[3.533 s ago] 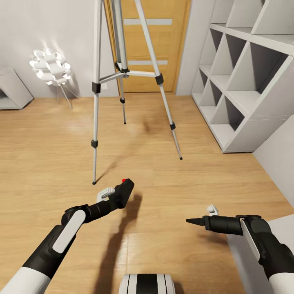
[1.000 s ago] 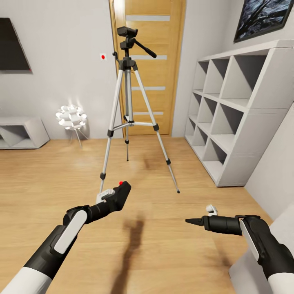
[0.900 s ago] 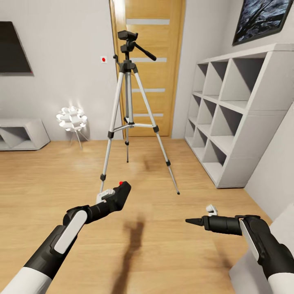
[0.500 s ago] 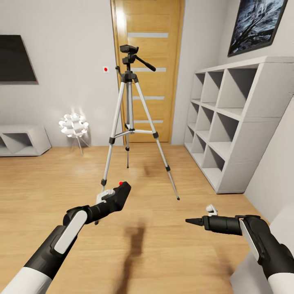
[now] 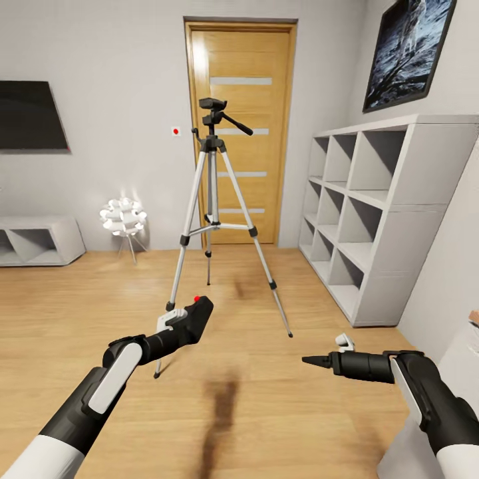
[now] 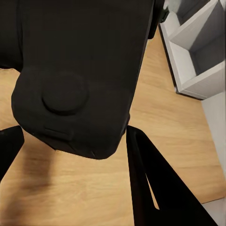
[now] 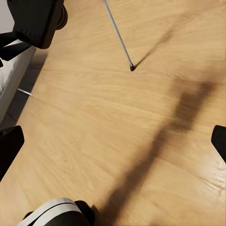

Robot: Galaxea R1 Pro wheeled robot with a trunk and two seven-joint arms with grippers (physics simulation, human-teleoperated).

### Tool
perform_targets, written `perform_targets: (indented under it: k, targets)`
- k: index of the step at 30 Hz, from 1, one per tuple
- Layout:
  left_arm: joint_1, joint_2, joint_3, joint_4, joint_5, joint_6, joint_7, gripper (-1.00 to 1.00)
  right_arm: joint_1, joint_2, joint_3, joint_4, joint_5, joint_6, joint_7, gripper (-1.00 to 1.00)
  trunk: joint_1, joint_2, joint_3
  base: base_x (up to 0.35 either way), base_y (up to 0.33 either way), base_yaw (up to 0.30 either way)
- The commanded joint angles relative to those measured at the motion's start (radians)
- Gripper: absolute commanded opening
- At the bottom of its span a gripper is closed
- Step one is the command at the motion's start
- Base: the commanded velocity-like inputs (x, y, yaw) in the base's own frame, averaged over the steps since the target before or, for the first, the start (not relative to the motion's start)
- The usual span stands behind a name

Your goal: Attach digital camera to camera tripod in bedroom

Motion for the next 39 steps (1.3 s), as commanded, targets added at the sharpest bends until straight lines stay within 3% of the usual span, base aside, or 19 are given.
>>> perform_targets:
  k: [1, 7, 39]
  targets:
    - [-0.001, 0.001, -0.002, -0.001, 0.01, 0.001, 0.011, -1.0, 0.0, 0.0, -0.001, 0.0, -0.003, 0.008, 0.001, 1.0, -0.001, 0.0, 0.003, 0.0, 0.0, 0.0]
    - [-0.001, 0.001, -0.002, 0.0, 0.011, 0.001, 0.011, -1.0, 0.0, 0.0, -0.001, 0.0, -0.003, 0.008, 0.001, 1.0, -0.003, 0.001, 0.026, 0.0, 0.0, 0.0]
    - [-0.001, 0.001, -0.002, 0.004, 0.013, 0.001, 0.013, -1.0, 0.0, 0.001, 0.001, 0.002, -0.003, 0.007, -0.009, 1.0, -0.126, 0.225, 0.126, 0.0, 0.0, 0.0]
